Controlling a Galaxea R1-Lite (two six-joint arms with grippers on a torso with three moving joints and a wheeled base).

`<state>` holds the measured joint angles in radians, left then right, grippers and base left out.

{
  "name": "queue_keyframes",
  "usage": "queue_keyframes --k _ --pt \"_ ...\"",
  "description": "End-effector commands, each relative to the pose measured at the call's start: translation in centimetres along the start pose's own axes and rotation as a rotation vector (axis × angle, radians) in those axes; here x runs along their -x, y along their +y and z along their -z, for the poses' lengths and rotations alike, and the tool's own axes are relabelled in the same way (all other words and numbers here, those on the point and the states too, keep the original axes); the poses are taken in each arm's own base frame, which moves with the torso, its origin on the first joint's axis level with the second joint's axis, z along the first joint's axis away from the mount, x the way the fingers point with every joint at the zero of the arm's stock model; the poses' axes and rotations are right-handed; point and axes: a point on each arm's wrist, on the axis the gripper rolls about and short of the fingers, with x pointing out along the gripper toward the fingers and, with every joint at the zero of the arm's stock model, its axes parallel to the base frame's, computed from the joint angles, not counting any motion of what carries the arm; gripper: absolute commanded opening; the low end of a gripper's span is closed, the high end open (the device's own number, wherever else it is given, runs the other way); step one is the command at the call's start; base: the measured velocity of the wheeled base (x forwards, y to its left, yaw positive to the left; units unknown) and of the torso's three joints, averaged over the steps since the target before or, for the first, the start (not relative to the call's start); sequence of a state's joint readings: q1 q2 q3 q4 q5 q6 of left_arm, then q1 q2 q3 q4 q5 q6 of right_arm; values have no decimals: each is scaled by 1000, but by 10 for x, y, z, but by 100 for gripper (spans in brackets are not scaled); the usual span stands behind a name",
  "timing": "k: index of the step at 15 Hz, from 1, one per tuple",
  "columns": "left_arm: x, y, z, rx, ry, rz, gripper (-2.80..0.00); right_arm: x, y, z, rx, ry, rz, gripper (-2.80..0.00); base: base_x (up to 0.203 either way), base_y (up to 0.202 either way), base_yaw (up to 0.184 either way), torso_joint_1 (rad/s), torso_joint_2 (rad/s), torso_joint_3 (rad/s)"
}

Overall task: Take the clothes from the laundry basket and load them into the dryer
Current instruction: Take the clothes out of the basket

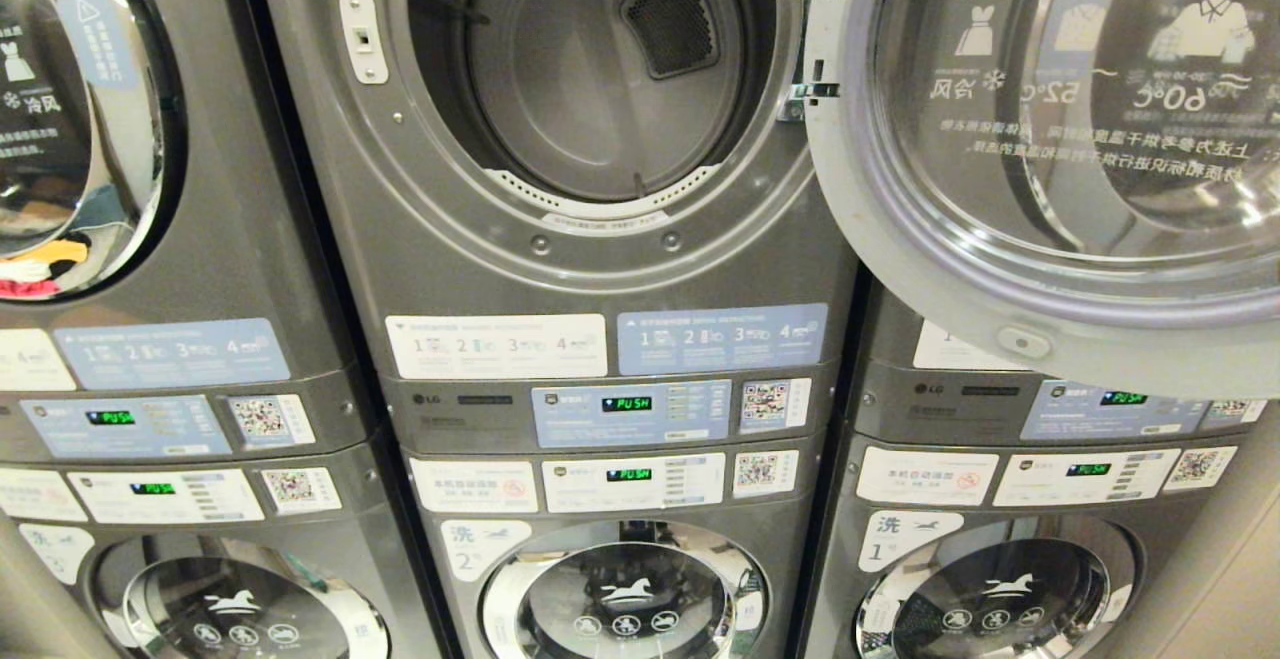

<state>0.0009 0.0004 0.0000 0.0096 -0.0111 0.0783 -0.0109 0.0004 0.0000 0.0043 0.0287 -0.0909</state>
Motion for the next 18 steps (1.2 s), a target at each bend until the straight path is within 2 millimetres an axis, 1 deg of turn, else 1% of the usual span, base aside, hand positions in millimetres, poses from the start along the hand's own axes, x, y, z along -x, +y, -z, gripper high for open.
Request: queue_keyframes --k 1,18 --pt "0 0 0 0 1 -1 -280 0 0 0 3 0 -2 -280 0 0 0 -47 107 43" --pt "0 0 0 0 1 -1 -280 0 0 0 7 0 -1 -280 0 0 0 -59 139 68"
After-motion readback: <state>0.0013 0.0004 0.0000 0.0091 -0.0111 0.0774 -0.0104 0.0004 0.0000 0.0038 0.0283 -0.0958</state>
